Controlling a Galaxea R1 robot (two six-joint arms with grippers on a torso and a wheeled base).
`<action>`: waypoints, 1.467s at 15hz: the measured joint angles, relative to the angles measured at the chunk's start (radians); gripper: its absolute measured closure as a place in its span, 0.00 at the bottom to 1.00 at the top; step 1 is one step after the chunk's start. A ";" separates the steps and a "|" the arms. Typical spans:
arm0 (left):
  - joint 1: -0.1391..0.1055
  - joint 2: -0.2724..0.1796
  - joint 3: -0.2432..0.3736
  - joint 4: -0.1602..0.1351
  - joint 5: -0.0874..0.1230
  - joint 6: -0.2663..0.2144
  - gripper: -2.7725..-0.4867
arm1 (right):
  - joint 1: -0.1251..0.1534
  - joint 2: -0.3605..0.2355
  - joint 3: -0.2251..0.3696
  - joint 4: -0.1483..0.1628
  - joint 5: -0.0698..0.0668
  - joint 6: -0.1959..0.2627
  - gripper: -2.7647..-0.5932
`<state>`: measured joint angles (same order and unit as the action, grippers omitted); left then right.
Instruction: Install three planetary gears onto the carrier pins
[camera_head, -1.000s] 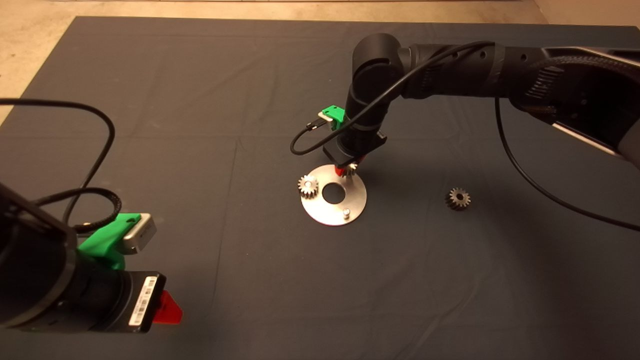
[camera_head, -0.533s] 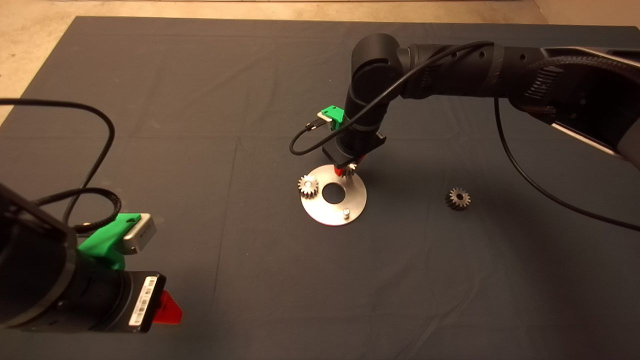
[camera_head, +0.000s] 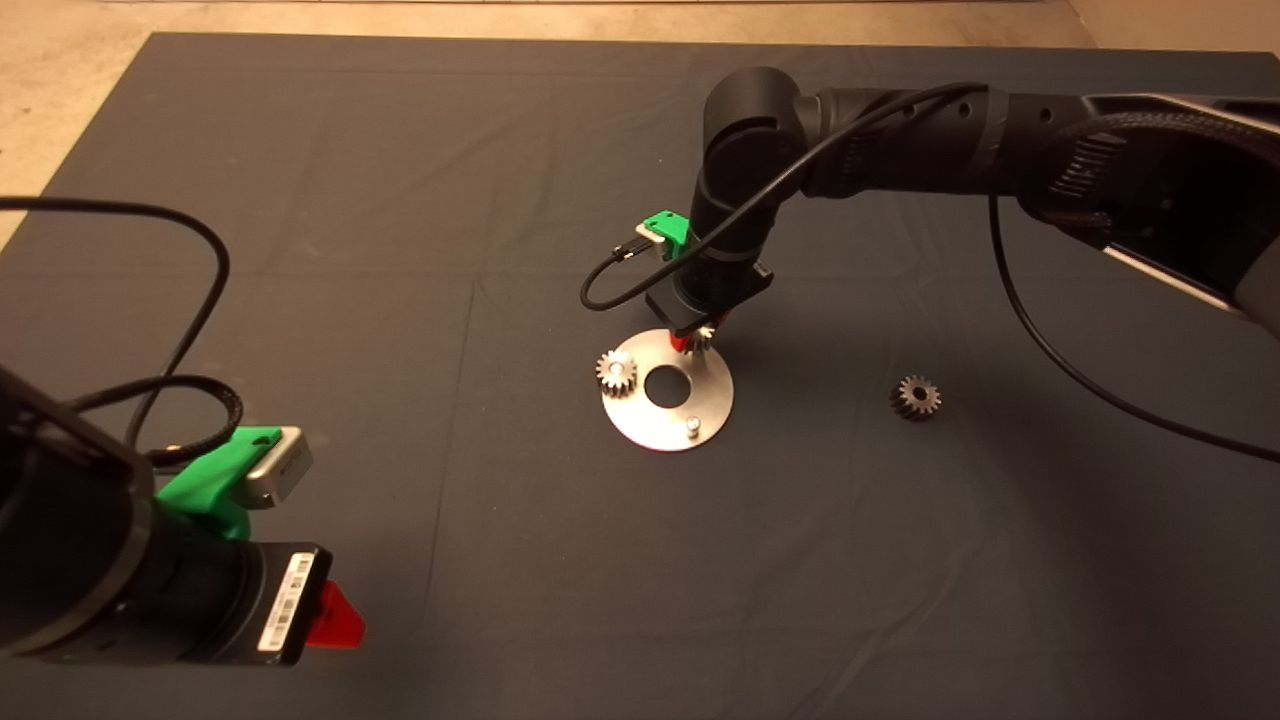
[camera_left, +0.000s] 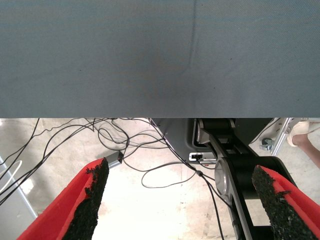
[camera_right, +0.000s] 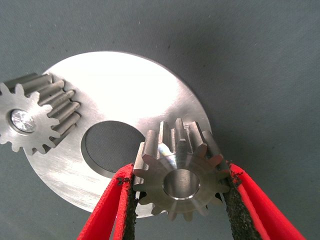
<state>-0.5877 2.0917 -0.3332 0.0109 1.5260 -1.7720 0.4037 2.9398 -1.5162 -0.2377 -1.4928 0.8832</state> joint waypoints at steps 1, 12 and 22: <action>0.000 0.000 0.000 0.000 0.000 0.000 0.32 | -0.003 0.000 -0.001 0.000 -0.001 0.000 0.79; 0.013 0.000 0.000 0.000 0.000 0.000 0.32 | -0.002 0.000 -0.012 -0.012 -0.007 -0.001 0.79; 0.014 0.000 0.000 0.000 0.000 0.000 0.32 | -0.003 0.000 -0.012 -0.022 -0.024 -0.002 0.79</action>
<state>-0.5738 2.0917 -0.3330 0.0109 1.5261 -1.7721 0.4011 2.9402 -1.5283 -0.2598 -1.5168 0.8809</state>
